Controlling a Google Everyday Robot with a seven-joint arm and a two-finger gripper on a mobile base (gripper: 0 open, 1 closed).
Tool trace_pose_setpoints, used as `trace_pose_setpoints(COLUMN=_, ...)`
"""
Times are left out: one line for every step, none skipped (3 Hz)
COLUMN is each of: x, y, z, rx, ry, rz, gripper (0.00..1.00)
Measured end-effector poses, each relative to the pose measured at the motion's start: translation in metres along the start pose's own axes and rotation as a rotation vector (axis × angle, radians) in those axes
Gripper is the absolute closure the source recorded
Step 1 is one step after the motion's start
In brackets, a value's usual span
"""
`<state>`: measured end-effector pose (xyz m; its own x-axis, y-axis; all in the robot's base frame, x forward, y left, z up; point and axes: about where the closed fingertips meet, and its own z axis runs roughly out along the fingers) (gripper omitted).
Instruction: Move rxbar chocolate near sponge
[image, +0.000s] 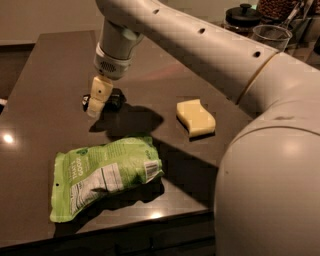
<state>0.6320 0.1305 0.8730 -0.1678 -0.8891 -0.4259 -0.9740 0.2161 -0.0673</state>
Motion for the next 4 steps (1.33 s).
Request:
trace_pose_setpoints(x=-0.011, y=0.005, z=0.018, rx=-0.035, ry=0.024, rz=-0.021, gripper=0.0)
trace_pose_setpoints(x=-0.02, y=0.008, z=0.031, rx=-0.068, ry=0.048, rz=-0.042, gripper=0.18)
trace_pose_setpoints(x=-0.022, y=0.005, z=0.038, rx=-0.102, ry=0.066, rz=-0.049, gripper=0.49)
trace_pose_setpoints(x=-0.02, y=0.001, z=0.033, rx=-0.115, ry=0.059, rz=-0.043, gripper=0.72)
